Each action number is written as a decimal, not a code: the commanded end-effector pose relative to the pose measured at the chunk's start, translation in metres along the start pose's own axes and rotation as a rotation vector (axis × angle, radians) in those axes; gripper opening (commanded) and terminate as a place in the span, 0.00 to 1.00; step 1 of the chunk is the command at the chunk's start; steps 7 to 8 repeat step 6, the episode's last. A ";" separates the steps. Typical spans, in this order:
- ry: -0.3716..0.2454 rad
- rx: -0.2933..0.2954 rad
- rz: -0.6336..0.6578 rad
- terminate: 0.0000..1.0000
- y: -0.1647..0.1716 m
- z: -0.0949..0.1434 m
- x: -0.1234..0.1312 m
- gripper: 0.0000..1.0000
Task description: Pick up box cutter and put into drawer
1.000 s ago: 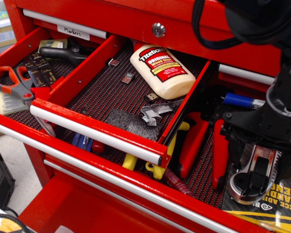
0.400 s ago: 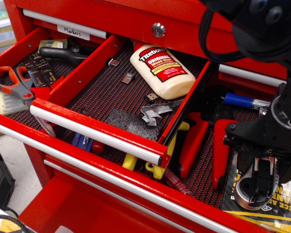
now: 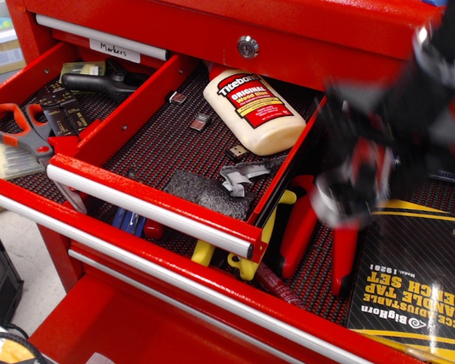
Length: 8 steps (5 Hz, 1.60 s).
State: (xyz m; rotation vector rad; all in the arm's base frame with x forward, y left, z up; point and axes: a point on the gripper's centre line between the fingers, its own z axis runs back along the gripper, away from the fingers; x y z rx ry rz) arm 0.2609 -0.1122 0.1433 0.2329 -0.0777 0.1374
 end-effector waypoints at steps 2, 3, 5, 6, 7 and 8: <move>-0.088 -0.006 0.096 0.00 0.098 0.012 0.018 0.00; -0.056 -0.031 0.120 0.00 0.107 -0.008 0.021 0.00; -0.057 -0.089 0.142 0.00 0.101 -0.015 0.025 1.00; -0.057 -0.089 0.142 1.00 0.101 -0.015 0.025 1.00; -0.057 -0.089 0.142 1.00 0.101 -0.015 0.025 1.00; -0.057 -0.089 0.142 1.00 0.101 -0.015 0.025 1.00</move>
